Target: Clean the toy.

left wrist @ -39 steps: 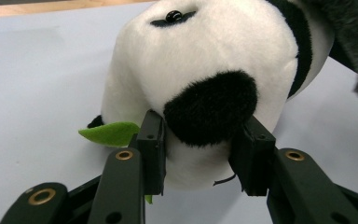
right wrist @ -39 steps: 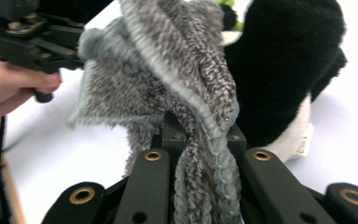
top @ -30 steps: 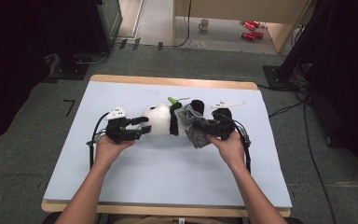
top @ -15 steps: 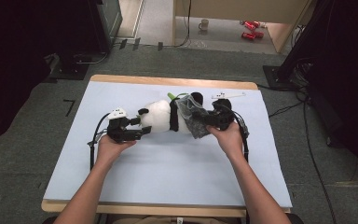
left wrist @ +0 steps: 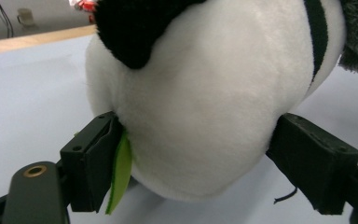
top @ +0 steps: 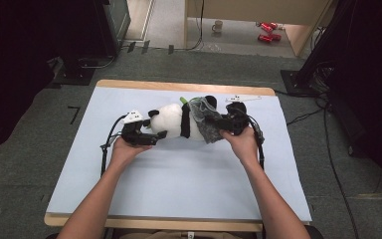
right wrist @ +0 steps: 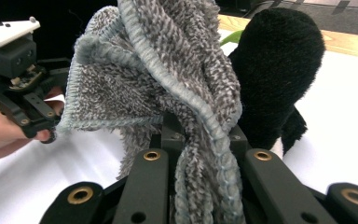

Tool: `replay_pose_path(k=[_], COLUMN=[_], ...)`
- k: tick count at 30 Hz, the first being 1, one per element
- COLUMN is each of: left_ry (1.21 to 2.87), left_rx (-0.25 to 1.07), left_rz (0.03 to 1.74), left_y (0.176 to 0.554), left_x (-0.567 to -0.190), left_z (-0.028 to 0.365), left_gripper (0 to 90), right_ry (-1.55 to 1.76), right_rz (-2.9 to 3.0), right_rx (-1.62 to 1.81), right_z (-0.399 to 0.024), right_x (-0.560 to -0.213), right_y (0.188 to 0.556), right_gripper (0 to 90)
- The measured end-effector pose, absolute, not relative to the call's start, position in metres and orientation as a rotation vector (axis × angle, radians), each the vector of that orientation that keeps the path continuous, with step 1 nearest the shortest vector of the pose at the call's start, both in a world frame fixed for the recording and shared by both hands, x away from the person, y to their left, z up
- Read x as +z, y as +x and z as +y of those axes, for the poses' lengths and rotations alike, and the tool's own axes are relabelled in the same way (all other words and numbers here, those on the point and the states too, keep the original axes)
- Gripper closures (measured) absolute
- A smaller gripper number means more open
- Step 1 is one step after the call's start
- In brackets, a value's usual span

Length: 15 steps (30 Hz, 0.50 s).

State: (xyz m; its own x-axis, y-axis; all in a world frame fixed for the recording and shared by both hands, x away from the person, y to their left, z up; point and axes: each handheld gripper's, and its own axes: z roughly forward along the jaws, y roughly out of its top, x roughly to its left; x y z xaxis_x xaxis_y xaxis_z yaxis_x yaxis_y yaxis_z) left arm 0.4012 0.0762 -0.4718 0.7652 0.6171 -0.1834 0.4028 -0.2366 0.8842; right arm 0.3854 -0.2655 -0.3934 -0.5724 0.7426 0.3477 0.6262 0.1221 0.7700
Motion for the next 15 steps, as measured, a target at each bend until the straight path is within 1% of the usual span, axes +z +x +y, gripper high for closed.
replay_pose_path(k=[2,3,5,7,9,12,15], left_ry=[1.857,1.85,1.845,1.864,1.889,1.892,1.869], left_rx=[0.266,0.271,0.268,0.255,0.24,0.199,0.139], left_rz=[0.796,0.813,0.847,0.87,0.875,0.895,0.926], left_y=[0.402,0.401,0.4,0.397,0.395,0.393,0.39], left_x=[-0.473,-0.473,-0.471,-0.467,-0.465,-0.461,-0.454], left_z=[0.074,0.072,0.07,0.07,0.072,0.074,0.075], left_gripper=[22.1,26.6,39.4,49.7,57.2,61.6,63.4], right_ry=[1.399,1.397,1.403,1.406,1.418,1.431,1.416], right_rz=[2.252,2.248,2.242,2.244,2.263,2.275,2.262], right_rx=[1.454,1.453,1.454,1.451,1.453,1.457,1.448], right_z=[-0.265,-0.265,-0.264,-0.264,-0.264,-0.262,-0.261], right_x=[-0.394,-0.393,-0.392,-0.391,-0.389,-0.385,-0.376], right_y=[0.386,0.386,0.385,0.385,0.384,0.383,0.379], right_gripper=[77.8,77.7,77.7,78.1,78.5,78.8,78.9])
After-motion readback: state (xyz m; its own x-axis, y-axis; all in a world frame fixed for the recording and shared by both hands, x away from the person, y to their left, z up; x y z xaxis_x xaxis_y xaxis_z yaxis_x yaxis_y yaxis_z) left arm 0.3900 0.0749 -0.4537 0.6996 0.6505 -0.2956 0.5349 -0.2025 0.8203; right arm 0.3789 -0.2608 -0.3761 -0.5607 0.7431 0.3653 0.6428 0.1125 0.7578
